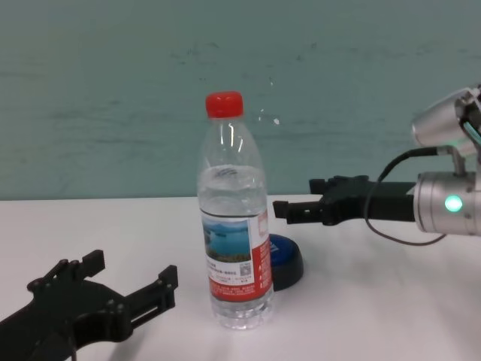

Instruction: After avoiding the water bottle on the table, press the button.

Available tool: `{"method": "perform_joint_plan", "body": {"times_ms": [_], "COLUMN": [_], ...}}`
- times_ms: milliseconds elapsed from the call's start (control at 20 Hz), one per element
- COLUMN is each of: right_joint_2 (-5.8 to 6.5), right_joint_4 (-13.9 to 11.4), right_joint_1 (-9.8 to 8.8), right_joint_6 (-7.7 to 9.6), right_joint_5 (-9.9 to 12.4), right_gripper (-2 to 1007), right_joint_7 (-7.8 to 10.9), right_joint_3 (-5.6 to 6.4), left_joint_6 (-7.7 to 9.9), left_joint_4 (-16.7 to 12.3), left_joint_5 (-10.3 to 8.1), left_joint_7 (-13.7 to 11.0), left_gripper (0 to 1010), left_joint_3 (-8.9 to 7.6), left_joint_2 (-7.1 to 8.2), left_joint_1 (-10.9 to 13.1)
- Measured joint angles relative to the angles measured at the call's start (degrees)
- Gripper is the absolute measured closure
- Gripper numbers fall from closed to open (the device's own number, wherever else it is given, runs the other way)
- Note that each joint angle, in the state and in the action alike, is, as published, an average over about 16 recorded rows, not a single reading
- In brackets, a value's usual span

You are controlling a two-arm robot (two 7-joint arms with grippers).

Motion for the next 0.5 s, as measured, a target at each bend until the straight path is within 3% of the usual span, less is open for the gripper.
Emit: {"method": "perform_joint_plan", "body": {"times_ms": [250,500], "right_joint_2": [1.22,2.95], "right_joint_4": [-4.6,-11.0], "right_joint_1": [-2.84,-6.46], "right_joint_6": [0.13,0.38], "right_joint_5": [0.7,1.2], "right_gripper": [1,1], "right_joint_7": [-2.22,-4.91], "right_joint_3": [1.08,2.45], "left_joint_6": [0.00,0.00], "left_joint_4": [0.0,0.0], "left_joint_5": [0.00,0.00], "left_joint_7": [0.0,0.0], "left_gripper": [10,10], "left_joint_3": [0.00,0.00], "left_joint_2": [0.00,0.00], "left_joint_1": [0.0,0.0]}}
